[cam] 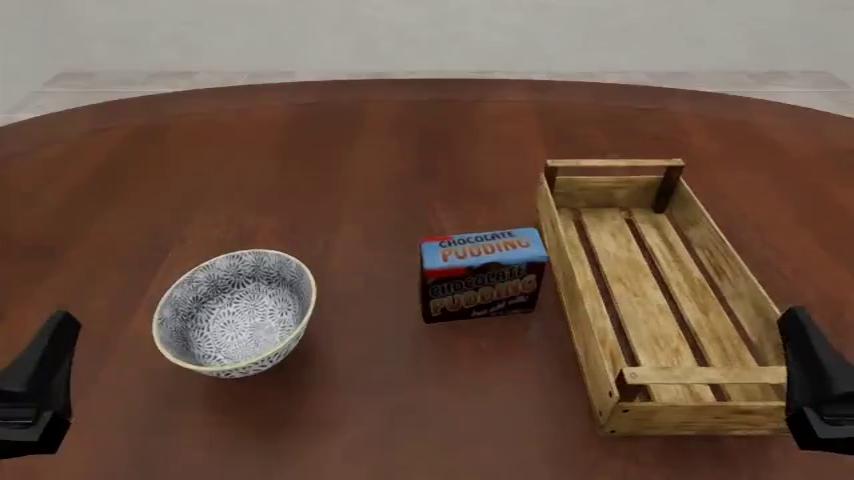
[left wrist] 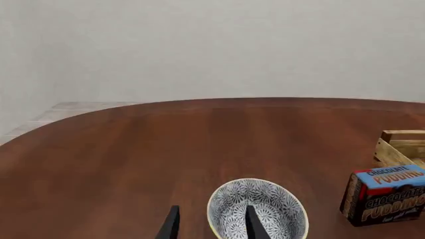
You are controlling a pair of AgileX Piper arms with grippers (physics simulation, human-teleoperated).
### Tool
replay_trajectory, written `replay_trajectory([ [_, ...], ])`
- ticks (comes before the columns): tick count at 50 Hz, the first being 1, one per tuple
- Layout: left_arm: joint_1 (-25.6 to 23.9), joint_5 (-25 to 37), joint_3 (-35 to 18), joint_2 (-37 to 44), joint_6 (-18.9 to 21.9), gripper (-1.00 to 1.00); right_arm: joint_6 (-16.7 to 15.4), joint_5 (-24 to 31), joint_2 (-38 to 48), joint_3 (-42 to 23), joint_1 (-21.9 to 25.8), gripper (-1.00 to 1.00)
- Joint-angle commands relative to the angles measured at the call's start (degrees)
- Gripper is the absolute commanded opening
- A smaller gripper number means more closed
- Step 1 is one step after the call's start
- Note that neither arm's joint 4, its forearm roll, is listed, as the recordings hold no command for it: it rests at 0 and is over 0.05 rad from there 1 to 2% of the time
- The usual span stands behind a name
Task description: Pick up the bowl on the left and put it in the tray.
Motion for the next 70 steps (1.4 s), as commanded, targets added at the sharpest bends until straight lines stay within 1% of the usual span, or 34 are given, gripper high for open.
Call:
replay_trajectory([
  [1,0.00,0.00,0.00,0.00,0.00,1.00,0.51,1.72,-0.40,-0.55,0.72,1.00],
  [11,0.00,0.00,0.00,0.00,0.00,1.00,0.27,1.39,-0.12,0.04,0.89,1.00],
  [16,0.00,0.00,0.00,0.00,0.00,1.00,0.95,1.20,0.02,0.01,1.04,1.00],
  [21,0.00,0.00,0.00,0.00,0.00,1.00,1.78,-3.43,6.26,0.03,1.34,1.00],
  [24,0.00,0.00,0.00,0.00,0.00,1.00,2.00,-4.63,8.14,-0.55,2.29,1.00],
  [25,0.00,0.00,0.00,0.00,0.00,1.00,1.81,-4.41,8.92,-1.35,3.44,1.00],
  [27,0.00,0.00,0.00,0.00,0.00,1.00,0.95,-2.92,8.82,-3.42,4.16,1.00],
  [29,0.00,0.00,0.00,0.00,0.00,1.00,-0.57,-2.96,10.41,-5.05,5.54,1.00],
  [30,0.00,0.00,0.00,0.00,0.00,1.00,-1.20,-2.39,10.45,-6.35,5.08,1.00],
  [32,0.00,0.00,0.00,0.00,0.00,1.00,-2.40,-1.64,10.92,-8.20,5.62,1.00],
  [33,0.00,0.00,0.00,0.00,0.00,1.00,-2.34,-1.03,10.75,-8.86,6.00,1.00],
  [35,0.00,0.00,0.00,0.00,0.00,1.00,-3.95,-0.62,11.47,-10.43,6.59,1.00],
  [38,0.00,0.00,0.00,0.00,0.00,1.00,-4.24,-0.10,12.57,-12.10,7.72,1.00],
  [39,0.00,0.00,0.00,0.00,0.00,1.00,-5.12,1.25,12.12,-14.06,7.80,1.00],
  [42,0.00,0.00,0.00,0.00,0.00,1.00,-5.65,2.59,12.09,-15.97,7.92,1.00],
  [45,0.00,0.00,0.00,0.00,0.00,1.00,-7.19,5.29,11.68,-19.76,8.64,1.00],
  [46,0.00,0.00,0.00,0.00,0.00,1.00,-7.19,5.31,11.68,-19.77,8.64,1.00],
  [47,0.00,0.00,0.00,0.00,0.00,1.00,-7.14,6.24,12.19,-21.50,9.03,1.00],
  [52,0.00,0.00,0.00,0.00,0.00,1.00,-6.80,7.36,14.05,-24.78,10.25,1.00],
  [56,0.00,0.00,0.00,0.00,0.00,1.00,-7.87,8.20,15.23,-27.27,11.44,1.00],
  [62,0.00,0.00,0.00,0.00,0.00,1.00,-7.63,9.21,17.38,-30.82,12.96,1.00],
  [66,0.00,0.00,0.00,0.00,0.00,1.00,-7.18,9.31,23.13,-33.83,17.96,1.00],
  [68,0.00,0.00,0.00,0.00,0.00,1.00,-6.01,9.36,25.43,-35.07,19.85,1.00],
  [70,0.00,0.00,0.00,0.00,0.00,1.00,-5.03,9.24,28.78,-36.41,23.09,1.00],
])
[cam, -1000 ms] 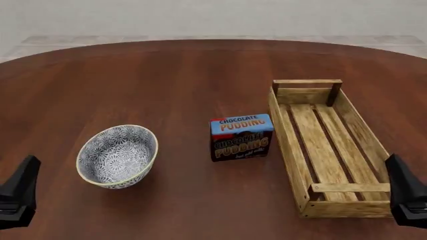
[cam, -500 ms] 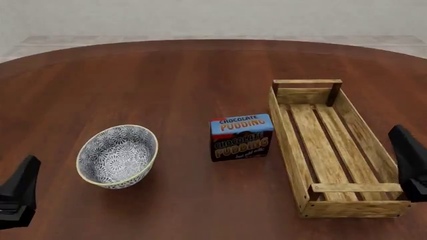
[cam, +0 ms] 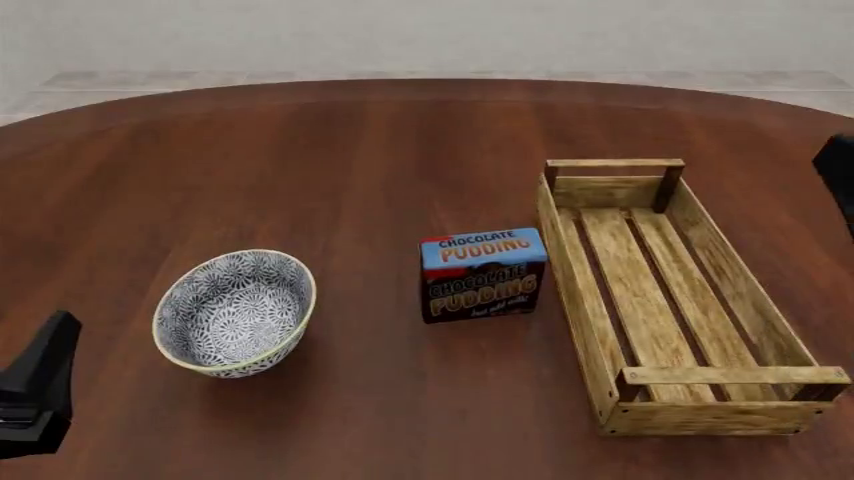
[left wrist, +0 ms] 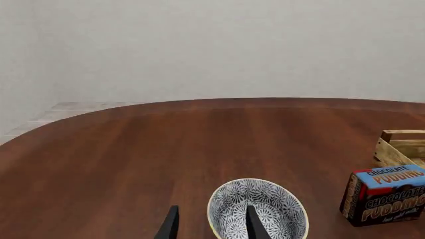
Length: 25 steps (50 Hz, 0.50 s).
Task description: Pick up the bowl on the left and put it in the tray.
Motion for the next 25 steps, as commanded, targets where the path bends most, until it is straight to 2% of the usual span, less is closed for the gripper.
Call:
replay_trajectory([
  [1,0.00,0.00,0.00,0.00,0.00,1.00,1.98,1.15,10.24,-7.43,8.96,1.00],
  [4,0.00,0.00,0.00,0.00,0.00,1.00,2.47,0.86,12.06,-7.88,10.53,1.00],
  [9,0.00,0.00,0.00,0.00,0.00,1.00,4.59,0.29,18.07,-10.17,16.82,1.00],
  [10,0.00,0.00,0.00,0.00,0.00,1.00,3.71,0.16,18.97,-10.58,17.66,1.00],
  [13,0.00,0.00,0.00,0.00,0.00,1.00,4.01,0.25,20.91,-11.67,20.14,1.00],
  [16,0.00,0.00,0.00,0.00,0.00,1.00,5.90,0.86,24.07,-13.50,23.90,1.00],
  [25,0.00,0.00,0.00,0.00,0.00,1.00,7.32,1.07,31.47,-17.22,30.62,1.00],
])
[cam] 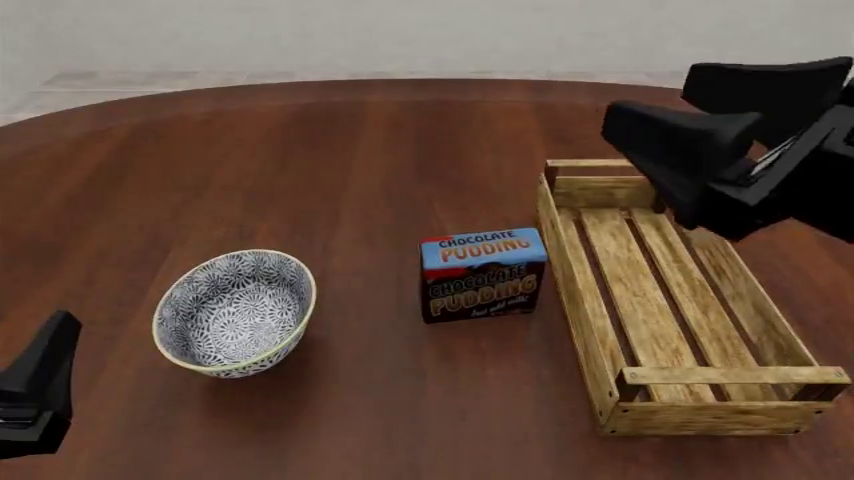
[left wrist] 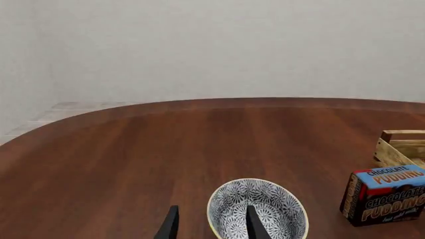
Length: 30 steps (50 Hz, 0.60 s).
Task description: Pick up the bowl on the left and put it in the tray.
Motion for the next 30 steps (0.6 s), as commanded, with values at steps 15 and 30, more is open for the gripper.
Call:
replay_trajectory([
  [15,0.00,0.00,0.00,0.00,0.00,1.00,8.06,1.04,19.93,-12.18,19.99,1.00],
  [30,0.00,0.00,0.00,0.00,0.00,1.00,10.72,-0.22,26.52,-14.88,25.15,1.00],
])
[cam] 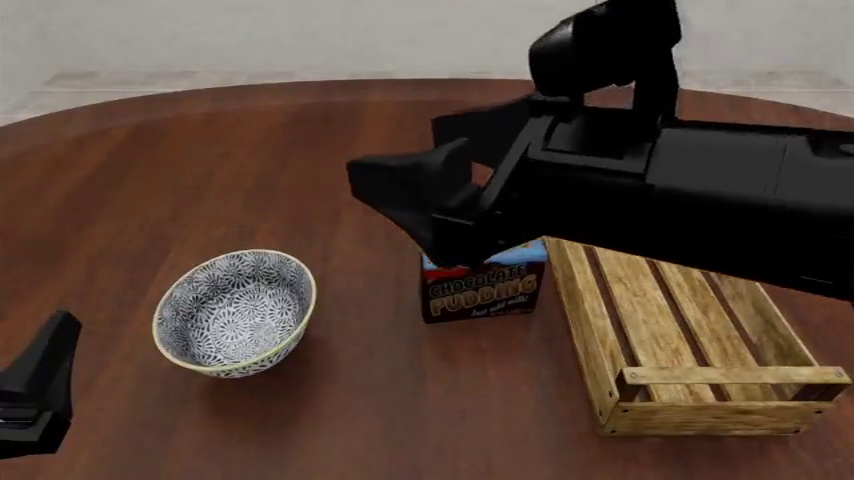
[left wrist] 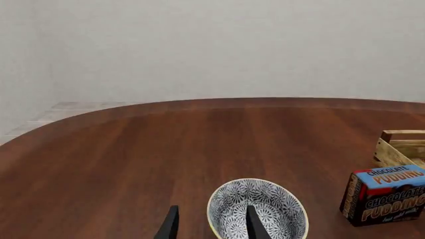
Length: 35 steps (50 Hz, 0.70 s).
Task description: Pick up the bowl on the left and put it in the tray.
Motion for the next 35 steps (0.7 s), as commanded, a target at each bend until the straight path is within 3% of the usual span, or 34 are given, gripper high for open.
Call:
replay_trajectory([
  [1,0.00,0.00,0.00,0.00,0.00,1.00,2.65,-1.10,5.83,-2.30,5.07,1.00],
  [22,0.00,0.00,0.00,0.00,0.00,1.00,2.78,-1.77,13.51,-6.21,7.69,1.00],
  [35,0.00,0.00,0.00,0.00,0.00,1.00,3.78,-1.91,18.14,-10.61,4.27,1.00],
])
